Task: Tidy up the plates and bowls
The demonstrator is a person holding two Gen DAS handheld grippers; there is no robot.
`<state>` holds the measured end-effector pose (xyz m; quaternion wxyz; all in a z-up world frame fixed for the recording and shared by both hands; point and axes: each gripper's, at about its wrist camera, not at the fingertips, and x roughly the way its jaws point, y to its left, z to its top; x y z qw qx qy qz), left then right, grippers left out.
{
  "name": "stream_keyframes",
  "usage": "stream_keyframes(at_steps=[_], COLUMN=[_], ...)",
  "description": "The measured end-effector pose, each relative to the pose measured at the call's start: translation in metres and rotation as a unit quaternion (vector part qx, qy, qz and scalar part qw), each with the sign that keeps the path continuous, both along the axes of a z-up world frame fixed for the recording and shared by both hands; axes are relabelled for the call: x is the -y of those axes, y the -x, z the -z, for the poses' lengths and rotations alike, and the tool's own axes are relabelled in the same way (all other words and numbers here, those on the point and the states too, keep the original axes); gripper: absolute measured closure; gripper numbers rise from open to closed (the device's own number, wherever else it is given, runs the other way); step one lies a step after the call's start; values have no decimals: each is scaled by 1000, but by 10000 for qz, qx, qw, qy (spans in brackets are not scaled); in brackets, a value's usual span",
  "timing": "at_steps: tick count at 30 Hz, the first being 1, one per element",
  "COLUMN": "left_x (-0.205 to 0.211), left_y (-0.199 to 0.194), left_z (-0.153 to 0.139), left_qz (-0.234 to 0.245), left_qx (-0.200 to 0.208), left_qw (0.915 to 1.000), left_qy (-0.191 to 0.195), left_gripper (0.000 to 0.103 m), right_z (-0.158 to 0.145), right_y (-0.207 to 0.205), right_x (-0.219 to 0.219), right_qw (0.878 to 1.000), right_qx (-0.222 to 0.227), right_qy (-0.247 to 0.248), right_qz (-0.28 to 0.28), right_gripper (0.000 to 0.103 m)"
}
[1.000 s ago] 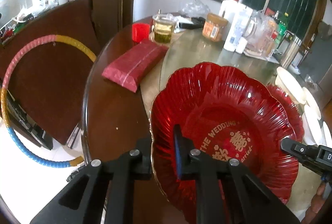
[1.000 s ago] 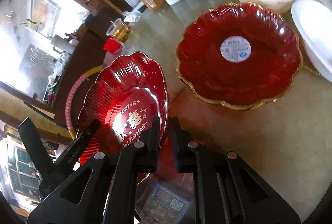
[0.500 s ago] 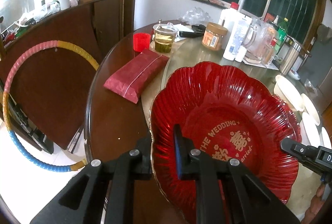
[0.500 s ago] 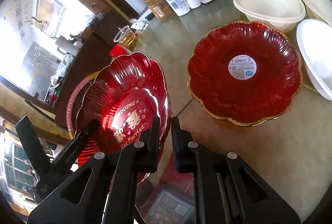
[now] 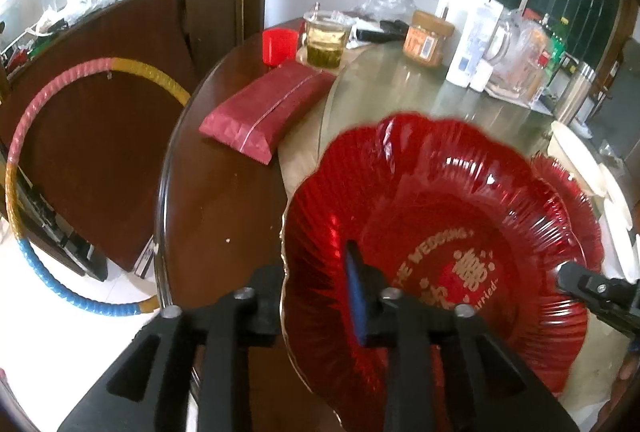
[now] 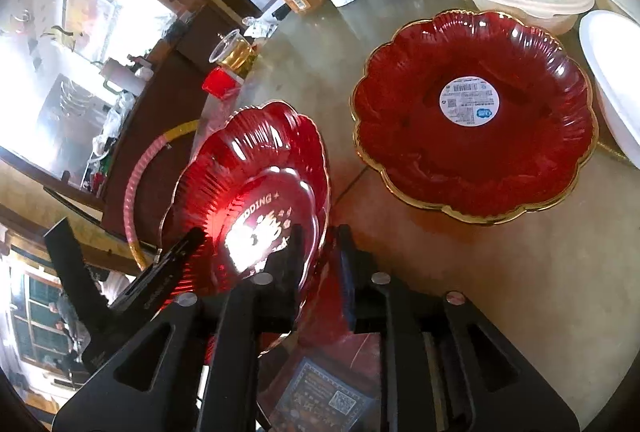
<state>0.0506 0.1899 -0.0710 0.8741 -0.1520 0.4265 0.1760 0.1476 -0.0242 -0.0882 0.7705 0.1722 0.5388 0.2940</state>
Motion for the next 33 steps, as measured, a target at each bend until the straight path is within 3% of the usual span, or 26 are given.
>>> stream_keyframes(at_steps=[1, 2, 3, 6, 9, 11, 13, 16, 18, 22, 27, 33], left_x=[0, -2, -4, -11, -20, -17, -6, 24, 47, 86, 114, 132], left_y=[1, 2, 6, 17, 30, 37, 37, 19, 1, -55, -116, -161], left_z=[1, 0, -2, -15, -40, -63, -84, -111, -120, -118, -90, -54], left_qz=[3, -4, -46, -231, -451, -487, -301, 329, 763, 1491, 1644, 1733], left_qx=[-26, -41, 2, 167, 511, 881, 1224, 1351, 1294, 785, 172, -463], left_qw=[10000, 10000, 10000, 9996, 9976, 9948, 9918, 9903, 9886, 9856, 9862, 9835], left_qy=[22, 56, 52, -18, 150, 180, 210, 15, -14, 157, 117, 236], left_gripper=[56, 47, 44, 42, 36, 23, 20, 18, 18, 18, 18, 18], right_z=[-1, -3, -6, -14, -25, -29, -31, -25, -18, -2, 8, 17], right_y=[1, 3, 5, 11, 17, 20, 19, 11, 7, -9, -25, -42], right_x=[2, 7, 12, 32, 66, 83, 102, 120, 129, 137, 141, 140], right_qw=[10000, 9999, 9997, 9987, 9949, 9918, 9883, 9846, 9816, 9770, 9726, 9729], right_qx=[6, 26, 59, 111, 213, 294, 363, 192, 58, -356, -541, -670], right_qy=[-70, -148, -220, -458, -875, -1058, -1191, -1307, -1423, -1527, -1588, -1471], right_qz=[5, 26, 61, 171, 456, 657, 880, 1146, 1270, 1447, 1612, 1654], right_gripper=[54, 45, 36, 36, 35, 28, 20, 20, 20, 20, 20, 20])
